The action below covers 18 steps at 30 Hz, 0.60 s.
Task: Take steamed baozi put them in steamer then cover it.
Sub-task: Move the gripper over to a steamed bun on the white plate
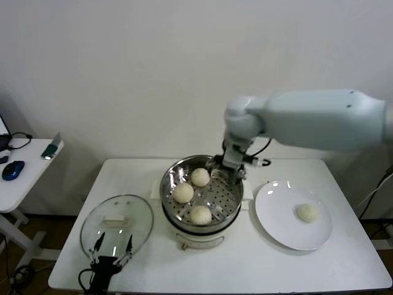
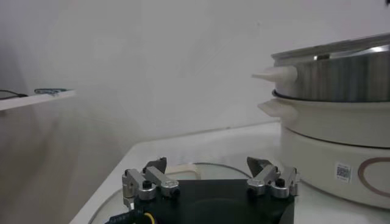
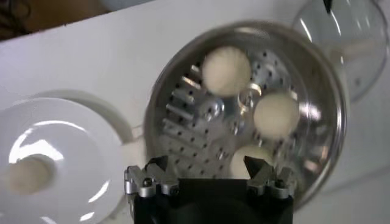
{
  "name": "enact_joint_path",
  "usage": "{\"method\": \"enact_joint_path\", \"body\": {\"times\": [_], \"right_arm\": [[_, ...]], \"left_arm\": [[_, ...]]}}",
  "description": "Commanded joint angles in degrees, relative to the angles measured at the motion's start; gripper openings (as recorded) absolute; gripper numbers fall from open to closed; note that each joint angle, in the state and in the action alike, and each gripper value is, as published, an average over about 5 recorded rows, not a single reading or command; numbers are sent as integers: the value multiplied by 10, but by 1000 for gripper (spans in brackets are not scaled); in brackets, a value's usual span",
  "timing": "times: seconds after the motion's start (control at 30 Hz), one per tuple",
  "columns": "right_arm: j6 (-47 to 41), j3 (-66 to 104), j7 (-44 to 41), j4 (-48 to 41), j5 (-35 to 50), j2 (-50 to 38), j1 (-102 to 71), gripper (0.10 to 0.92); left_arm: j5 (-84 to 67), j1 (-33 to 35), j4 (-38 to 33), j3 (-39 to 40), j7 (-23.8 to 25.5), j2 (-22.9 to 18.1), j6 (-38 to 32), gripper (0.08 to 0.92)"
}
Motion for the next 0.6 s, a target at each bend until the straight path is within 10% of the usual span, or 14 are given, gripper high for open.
{"method": "enact_joint_path", "body": {"times": [0.03,0.6], "right_arm": [[-93,-142,-42,-58,158,-162,108,823],[-213,19,28,-95,-64,-306,-207,823]], "left_arm": [[0,-4,-1,2,1,2,2,823],[-3,-2,-1,-5,0,-2,0,823]]}}
